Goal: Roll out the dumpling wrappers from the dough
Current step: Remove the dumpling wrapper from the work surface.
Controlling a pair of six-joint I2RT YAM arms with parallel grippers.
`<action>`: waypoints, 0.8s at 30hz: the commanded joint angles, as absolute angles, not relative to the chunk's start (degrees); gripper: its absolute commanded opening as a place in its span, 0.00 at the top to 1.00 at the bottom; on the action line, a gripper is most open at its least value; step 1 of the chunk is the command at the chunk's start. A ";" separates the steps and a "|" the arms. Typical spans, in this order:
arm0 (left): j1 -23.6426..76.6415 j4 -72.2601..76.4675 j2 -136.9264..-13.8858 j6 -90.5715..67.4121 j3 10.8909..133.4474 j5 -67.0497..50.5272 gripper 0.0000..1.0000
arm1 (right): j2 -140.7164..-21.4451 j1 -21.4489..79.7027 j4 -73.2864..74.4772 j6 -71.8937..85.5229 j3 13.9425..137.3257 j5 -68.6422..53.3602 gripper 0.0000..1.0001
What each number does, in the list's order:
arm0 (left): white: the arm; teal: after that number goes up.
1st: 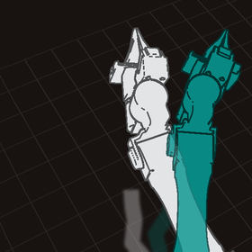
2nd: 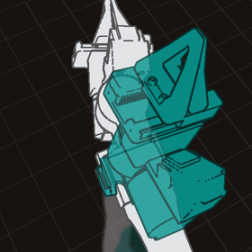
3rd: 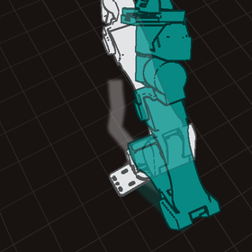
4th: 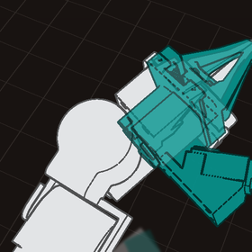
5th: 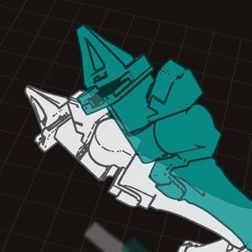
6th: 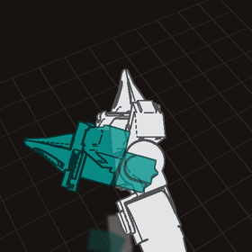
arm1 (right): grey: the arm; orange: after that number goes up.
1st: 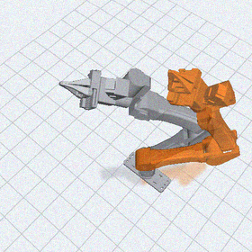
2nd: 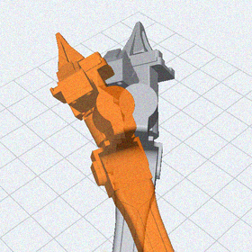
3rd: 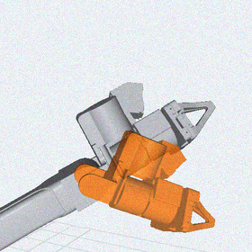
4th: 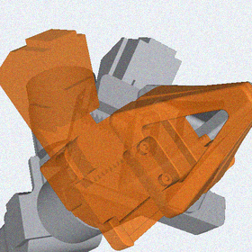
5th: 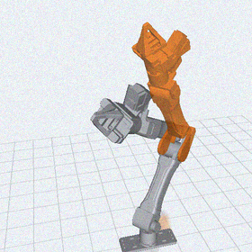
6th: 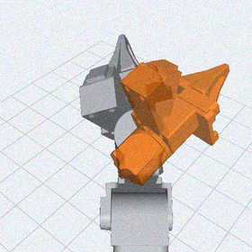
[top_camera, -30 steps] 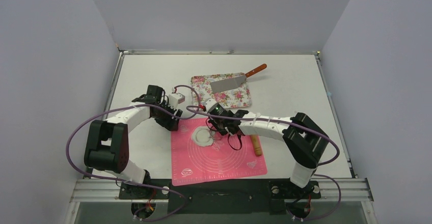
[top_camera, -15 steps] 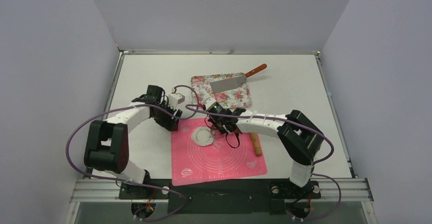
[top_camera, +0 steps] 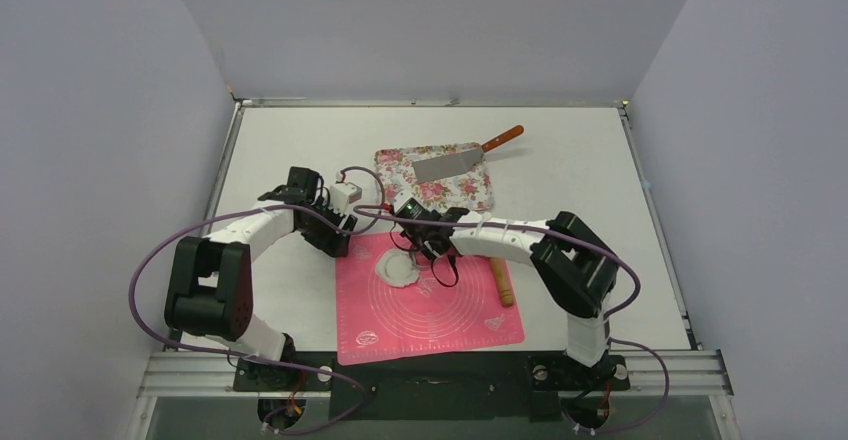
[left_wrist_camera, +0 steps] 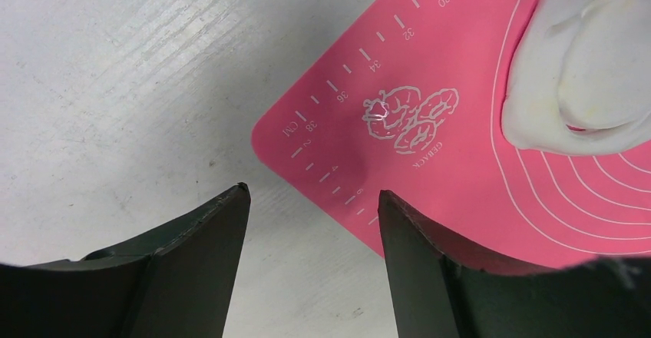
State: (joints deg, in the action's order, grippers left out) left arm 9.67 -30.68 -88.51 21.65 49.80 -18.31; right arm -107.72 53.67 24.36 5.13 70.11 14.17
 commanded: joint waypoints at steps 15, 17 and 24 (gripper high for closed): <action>9.78 -31.12 -85.14 22.87 52.07 -18.34 0.39 | -111.87 50.56 16.03 1.81 80.33 22.00 1.00; 9.72 -31.15 -84.91 22.85 52.10 -18.30 0.39 | -112.39 50.99 15.97 1.51 81.39 21.86 1.00; 8.55 -31.39 -84.46 22.95 52.03 -18.42 0.39 | -113.35 51.58 15.81 1.29 83.44 21.03 1.00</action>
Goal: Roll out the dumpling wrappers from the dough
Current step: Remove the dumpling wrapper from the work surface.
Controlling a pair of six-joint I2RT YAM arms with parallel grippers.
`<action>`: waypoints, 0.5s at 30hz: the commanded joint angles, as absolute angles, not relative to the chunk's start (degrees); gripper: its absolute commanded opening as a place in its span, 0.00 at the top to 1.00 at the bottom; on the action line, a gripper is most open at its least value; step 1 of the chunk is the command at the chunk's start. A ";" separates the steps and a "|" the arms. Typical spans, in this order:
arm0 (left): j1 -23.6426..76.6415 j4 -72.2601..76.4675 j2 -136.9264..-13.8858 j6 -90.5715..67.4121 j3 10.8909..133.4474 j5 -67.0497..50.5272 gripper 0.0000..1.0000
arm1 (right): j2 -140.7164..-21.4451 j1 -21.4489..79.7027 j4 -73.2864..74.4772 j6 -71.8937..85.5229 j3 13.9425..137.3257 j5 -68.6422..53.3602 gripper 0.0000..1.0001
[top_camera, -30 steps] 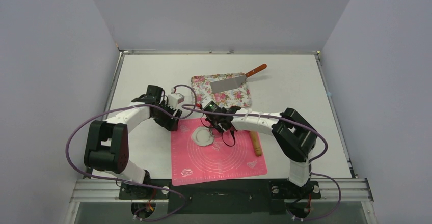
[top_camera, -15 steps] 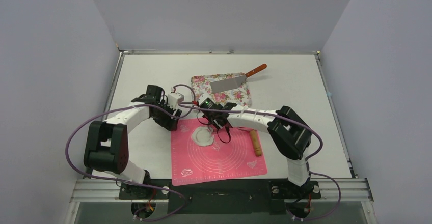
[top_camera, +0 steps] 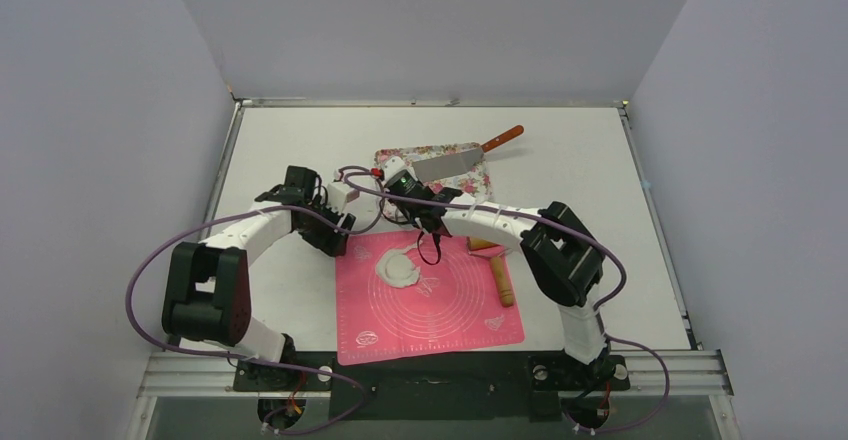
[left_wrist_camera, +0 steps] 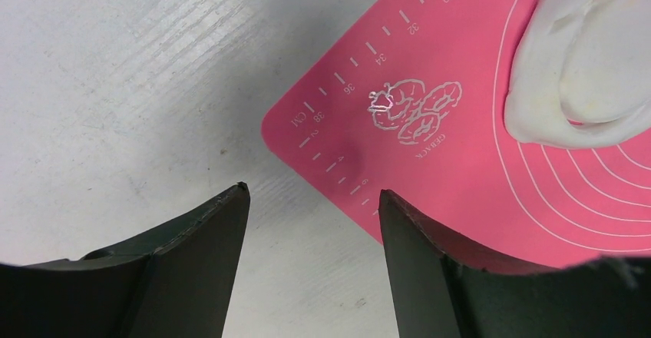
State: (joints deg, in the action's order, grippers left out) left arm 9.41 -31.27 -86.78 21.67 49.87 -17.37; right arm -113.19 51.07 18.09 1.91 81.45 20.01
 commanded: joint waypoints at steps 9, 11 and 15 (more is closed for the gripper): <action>7.88 -31.65 -84.05 23.13 52.43 -19.47 0.39 | -100.51 51.67 15.68 -1.28 78.09 15.06 1.00; 7.90 -31.89 -83.91 23.27 52.58 -19.95 0.39 | -97.39 51.72 15.11 -1.59 74.87 12.83 1.00; 7.89 -32.91 -83.00 24.30 53.15 -21.14 0.39 | -94.79 47.66 15.20 4.45 70.58 8.73 1.00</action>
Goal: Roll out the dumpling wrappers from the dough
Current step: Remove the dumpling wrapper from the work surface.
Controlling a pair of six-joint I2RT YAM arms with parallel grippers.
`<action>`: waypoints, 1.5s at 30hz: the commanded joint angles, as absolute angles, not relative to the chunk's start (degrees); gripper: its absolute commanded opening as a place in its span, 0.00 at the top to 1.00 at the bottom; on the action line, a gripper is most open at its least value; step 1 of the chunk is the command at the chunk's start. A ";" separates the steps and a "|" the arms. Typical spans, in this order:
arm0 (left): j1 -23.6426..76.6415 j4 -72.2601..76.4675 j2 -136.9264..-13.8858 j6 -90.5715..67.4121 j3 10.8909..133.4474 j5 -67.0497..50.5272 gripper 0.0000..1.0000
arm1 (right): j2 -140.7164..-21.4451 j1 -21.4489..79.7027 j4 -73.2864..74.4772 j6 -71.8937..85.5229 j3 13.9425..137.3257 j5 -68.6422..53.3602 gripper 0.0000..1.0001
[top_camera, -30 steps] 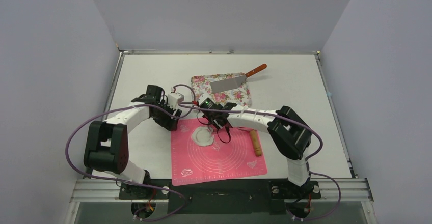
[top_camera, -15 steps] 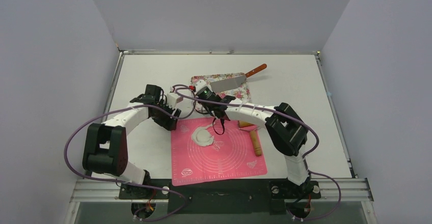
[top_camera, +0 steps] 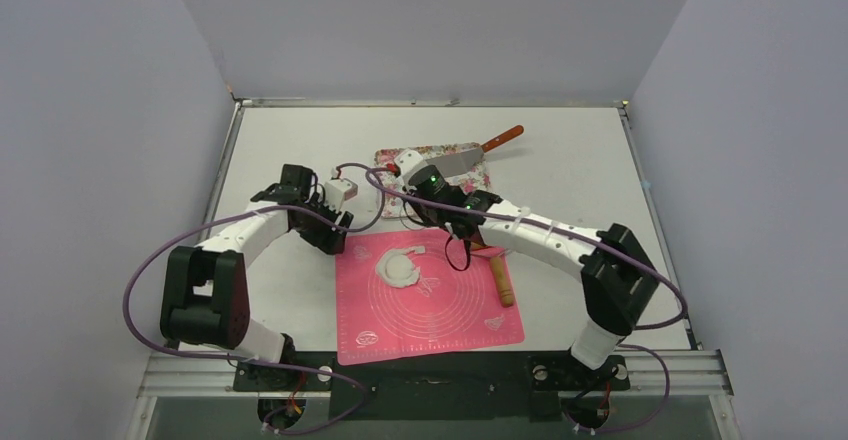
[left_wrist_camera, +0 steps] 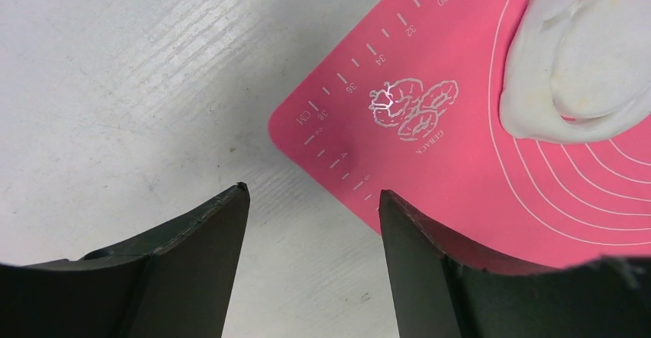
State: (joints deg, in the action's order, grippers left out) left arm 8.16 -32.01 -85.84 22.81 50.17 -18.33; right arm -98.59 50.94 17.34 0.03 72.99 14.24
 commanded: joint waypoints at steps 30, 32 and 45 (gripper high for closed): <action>8.24 -34.84 -80.88 24.61 54.64 -21.85 0.39 | -109.94 30.39 22.52 14.20 93.68 5.19 0.14; 8.27 -34.85 -80.91 24.65 54.59 -21.96 0.38 | -106.39 27.75 20.16 15.83 91.62 6.12 0.13; 8.42 -34.89 -80.73 24.57 54.37 -21.89 0.38 | -105.49 6.00 -17.16 48.31 73.66 -2.32 0.10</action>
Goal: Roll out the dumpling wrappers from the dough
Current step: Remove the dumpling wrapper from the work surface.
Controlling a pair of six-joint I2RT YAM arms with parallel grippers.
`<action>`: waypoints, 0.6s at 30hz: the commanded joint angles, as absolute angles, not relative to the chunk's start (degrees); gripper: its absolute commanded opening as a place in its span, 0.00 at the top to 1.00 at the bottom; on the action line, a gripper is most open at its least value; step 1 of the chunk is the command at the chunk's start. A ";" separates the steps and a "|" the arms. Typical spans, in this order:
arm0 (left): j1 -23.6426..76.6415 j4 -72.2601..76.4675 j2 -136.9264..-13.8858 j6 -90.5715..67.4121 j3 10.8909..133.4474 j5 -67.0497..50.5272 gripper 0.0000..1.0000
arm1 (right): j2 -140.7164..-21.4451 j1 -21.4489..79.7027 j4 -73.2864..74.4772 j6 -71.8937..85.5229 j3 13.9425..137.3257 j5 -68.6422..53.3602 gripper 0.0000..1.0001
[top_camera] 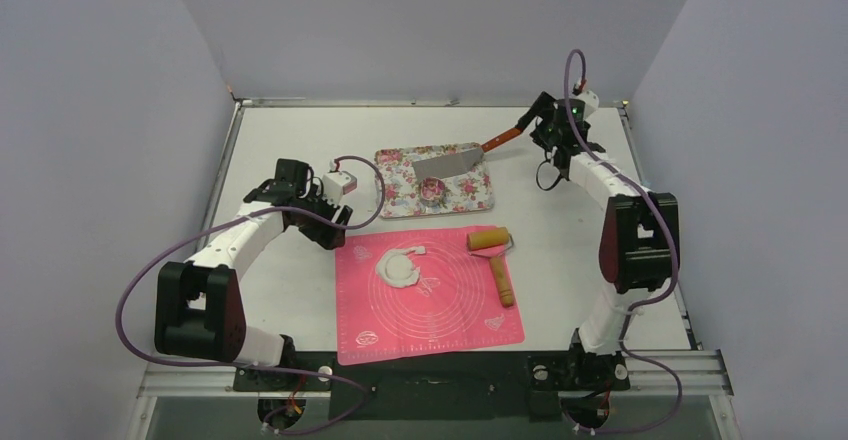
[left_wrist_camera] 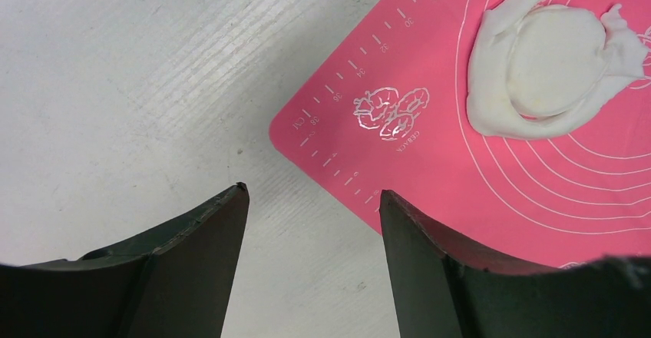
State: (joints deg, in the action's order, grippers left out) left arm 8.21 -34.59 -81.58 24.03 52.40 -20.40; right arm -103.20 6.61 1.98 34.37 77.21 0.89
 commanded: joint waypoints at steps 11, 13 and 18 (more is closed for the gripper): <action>8.43 -35.30 -80.58 24.21 54.86 -21.73 0.39 | -116.67 5.59 -29.38 63.61 73.01 -0.37 0.12; 8.38 -35.27 -80.62 24.23 54.81 -21.84 0.39 | -118.76 5.61 -31.69 65.29 73.81 -1.74 0.18; 8.28 -35.19 -81.03 24.06 55.04 -22.16 0.39 | -121.61 6.38 -32.57 66.64 75.79 -3.18 0.39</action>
State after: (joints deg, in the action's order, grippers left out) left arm 8.21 -35.18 -81.58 24.16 52.47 -20.40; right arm -121.10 5.72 -26.70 63.77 73.10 -2.20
